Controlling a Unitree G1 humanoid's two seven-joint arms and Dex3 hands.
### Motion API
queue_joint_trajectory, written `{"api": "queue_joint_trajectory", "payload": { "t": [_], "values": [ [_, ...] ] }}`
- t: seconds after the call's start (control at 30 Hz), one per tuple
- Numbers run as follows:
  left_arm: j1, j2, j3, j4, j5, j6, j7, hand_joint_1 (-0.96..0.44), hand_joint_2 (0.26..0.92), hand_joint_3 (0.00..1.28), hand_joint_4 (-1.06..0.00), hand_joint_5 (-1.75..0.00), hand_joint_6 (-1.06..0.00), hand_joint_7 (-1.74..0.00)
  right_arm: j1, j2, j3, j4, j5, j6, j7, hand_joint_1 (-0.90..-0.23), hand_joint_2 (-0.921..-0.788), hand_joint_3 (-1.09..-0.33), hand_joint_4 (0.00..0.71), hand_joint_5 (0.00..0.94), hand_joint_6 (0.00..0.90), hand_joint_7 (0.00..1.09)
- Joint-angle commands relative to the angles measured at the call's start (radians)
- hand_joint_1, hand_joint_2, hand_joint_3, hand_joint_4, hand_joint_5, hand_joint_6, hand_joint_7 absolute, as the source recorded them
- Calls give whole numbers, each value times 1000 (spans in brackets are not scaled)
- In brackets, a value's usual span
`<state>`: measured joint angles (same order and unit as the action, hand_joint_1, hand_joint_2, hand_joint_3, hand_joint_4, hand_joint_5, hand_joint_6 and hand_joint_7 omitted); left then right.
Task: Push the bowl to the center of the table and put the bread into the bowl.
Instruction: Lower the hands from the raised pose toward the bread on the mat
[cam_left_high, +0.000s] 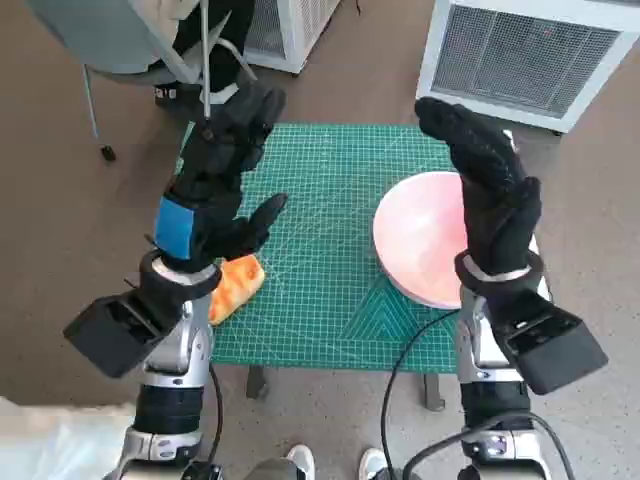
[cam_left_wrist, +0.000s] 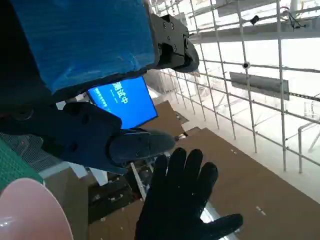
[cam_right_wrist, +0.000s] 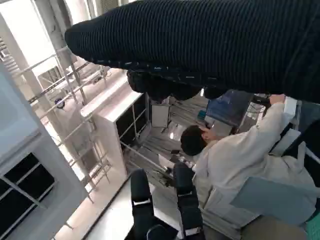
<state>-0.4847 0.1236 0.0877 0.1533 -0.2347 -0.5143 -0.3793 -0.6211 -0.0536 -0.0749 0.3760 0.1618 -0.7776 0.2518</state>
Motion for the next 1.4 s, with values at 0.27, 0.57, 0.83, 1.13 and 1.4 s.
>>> {"api": "queue_joint_trajectory", "payload": {
  "t": [0.27, 0.57, 0.83, 1.13, 1.4],
  "values": [
    [29, 10, 11, -2, 9, -36, 9, -360, 921, 373, -318, 0, -306, -172, 30, 5, 7, 5, 16, 2, 14, -576, -921, -814, 348, 37, -1, 721],
    [49, 12, 11, -24, 8, -32, 17, -358, 921, 371, -318, 0, -317, -152, 37, 10, 13, -2, 18, 1, 13, -578, -921, -813, 346, 35, -1, 722],
    [67, 15, 12, -33, 7, -34, 17, -357, 921, 368, -321, -1, -338, -113, 40, -1, 0, 13, 26, -12, 15, -583, -921, -810, 348, 35, -1, 715],
    [92, 14, 10, -49, 15, -30, 29, -371, 921, 364, -323, -1, -354, -89, 0, -75, -124, 202, -37, -88, -102, -564, -921, -822, 339, 29, -1, 708],
    [116, 19, 11, -52, 10, -33, 35, -375, 921, 361, -323, -1, -364, -82, -35, -122, -203, 413, -170, -102, -363, -524, -921, -857, 349, 40, -1, 833]
  ]
}}
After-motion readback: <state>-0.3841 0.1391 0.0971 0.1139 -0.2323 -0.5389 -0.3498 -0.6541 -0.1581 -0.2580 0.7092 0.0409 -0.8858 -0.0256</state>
